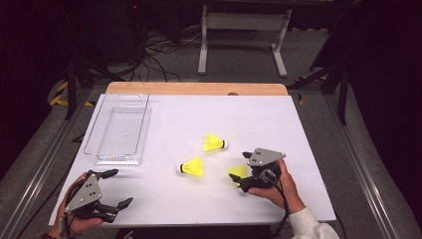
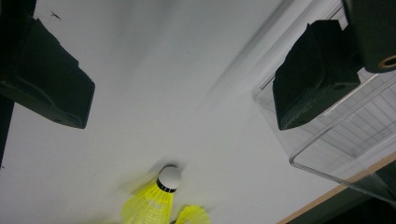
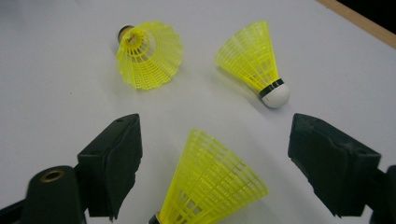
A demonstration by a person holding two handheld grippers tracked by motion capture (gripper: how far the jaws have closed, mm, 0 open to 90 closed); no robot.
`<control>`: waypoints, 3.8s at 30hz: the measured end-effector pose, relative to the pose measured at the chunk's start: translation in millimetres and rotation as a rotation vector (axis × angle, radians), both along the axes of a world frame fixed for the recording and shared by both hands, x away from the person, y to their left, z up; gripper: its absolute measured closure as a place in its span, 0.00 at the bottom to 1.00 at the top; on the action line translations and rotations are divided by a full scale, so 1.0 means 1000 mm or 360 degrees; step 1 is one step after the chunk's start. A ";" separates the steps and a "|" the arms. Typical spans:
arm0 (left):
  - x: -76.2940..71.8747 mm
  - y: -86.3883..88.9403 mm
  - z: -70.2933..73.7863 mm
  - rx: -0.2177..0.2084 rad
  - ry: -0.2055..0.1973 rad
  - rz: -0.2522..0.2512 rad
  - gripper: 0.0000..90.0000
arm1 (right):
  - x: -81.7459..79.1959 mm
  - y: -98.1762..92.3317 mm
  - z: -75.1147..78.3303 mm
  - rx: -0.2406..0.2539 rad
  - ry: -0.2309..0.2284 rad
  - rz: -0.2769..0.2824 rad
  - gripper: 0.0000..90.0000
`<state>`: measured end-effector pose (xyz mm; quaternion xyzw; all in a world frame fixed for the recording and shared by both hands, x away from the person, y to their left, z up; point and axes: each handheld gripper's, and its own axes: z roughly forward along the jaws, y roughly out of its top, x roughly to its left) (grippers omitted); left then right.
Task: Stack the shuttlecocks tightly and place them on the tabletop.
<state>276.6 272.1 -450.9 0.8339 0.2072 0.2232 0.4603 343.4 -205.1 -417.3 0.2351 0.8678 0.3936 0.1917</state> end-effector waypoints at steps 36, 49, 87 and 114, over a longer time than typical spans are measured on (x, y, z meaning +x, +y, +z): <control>0.001 -0.001 0.000 0.0030 0.0010 0.0023 0.07 | 0.000 -0.023 -0.004 -0.0024 0.0178 0.0140 0.96; 0.001 0.001 0.003 0.0018 -0.0009 0.0035 0.07 | 0.004 0.001 0.008 0.0185 0.0018 0.0097 1.00; 0.000 0.002 0.004 0.0009 -0.0011 0.0035 0.07 | 0.001 -0.001 -0.015 0.0200 0.0108 -0.0016 0.88; -0.001 0.001 0.005 0.0018 -0.0013 0.0022 0.07 | -0.017 0.001 -0.037 -0.0082 0.0192 0.0094 0.99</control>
